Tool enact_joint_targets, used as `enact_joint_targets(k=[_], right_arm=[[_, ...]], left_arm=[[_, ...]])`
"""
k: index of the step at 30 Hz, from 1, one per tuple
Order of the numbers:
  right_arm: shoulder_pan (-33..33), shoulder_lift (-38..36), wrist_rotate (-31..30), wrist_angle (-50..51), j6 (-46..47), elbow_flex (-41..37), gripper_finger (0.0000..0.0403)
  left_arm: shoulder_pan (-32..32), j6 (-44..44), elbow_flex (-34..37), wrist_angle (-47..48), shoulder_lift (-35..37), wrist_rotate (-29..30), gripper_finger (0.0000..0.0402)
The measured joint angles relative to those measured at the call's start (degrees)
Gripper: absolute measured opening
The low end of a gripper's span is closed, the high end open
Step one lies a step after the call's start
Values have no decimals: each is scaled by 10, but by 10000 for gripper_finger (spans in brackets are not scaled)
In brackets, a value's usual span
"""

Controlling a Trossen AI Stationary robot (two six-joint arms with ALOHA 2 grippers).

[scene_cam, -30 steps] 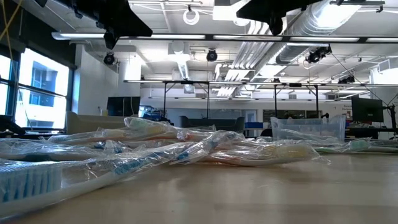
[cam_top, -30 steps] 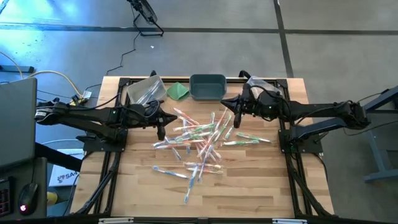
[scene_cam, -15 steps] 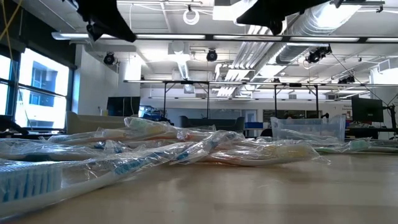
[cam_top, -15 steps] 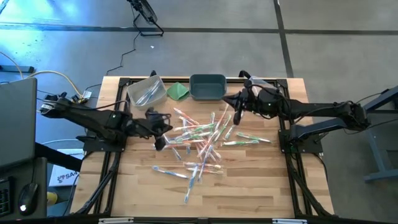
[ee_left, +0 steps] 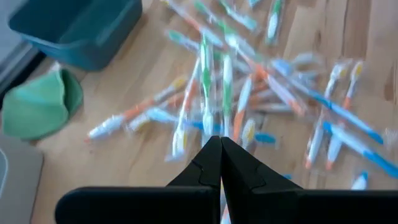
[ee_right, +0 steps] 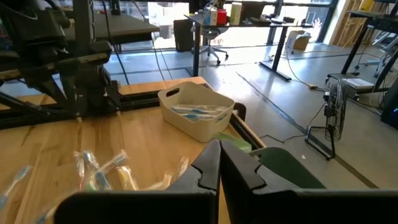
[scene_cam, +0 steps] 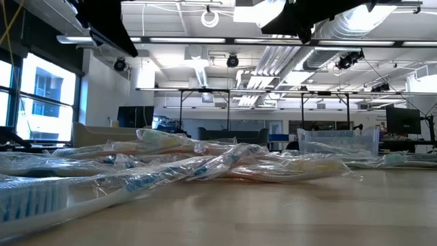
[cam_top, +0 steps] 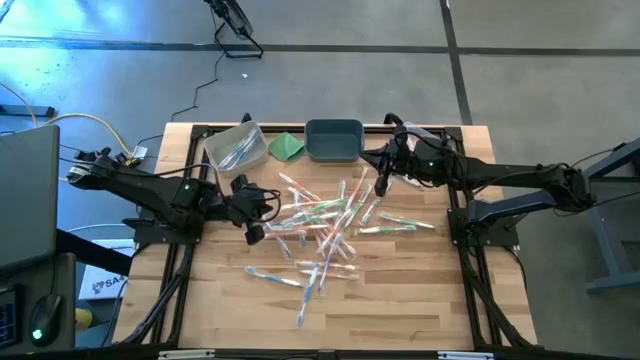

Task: Pick & Place Toothbrushes
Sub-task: Put the orange toothbrush into the blue bin

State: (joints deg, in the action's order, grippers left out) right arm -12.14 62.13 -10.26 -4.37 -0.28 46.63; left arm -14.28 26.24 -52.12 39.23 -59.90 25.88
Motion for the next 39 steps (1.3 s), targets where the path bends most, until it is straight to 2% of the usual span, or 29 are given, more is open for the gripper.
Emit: enact_joint_targets(k=[7,19,22,27,34,39], right_arm=[[0,0,0,17,0,0,3],[0,0,0,18,6,0,3],[0,0,0,23,6,0,3],[0,0,0,42,22,0,3],[0,0,0,109,85,0,3],[0,0,0,159,132,0,3]], left_arm=[[0,78,0,95,0,-3,0],[12,103,0,107,0,-13,0],[45,93,0,111,3,-43,0],[121,20,0,97,3,-100,0],[228,-100,0,8,2,-209,0],[292,-145,7,-56,0,-280,0]])
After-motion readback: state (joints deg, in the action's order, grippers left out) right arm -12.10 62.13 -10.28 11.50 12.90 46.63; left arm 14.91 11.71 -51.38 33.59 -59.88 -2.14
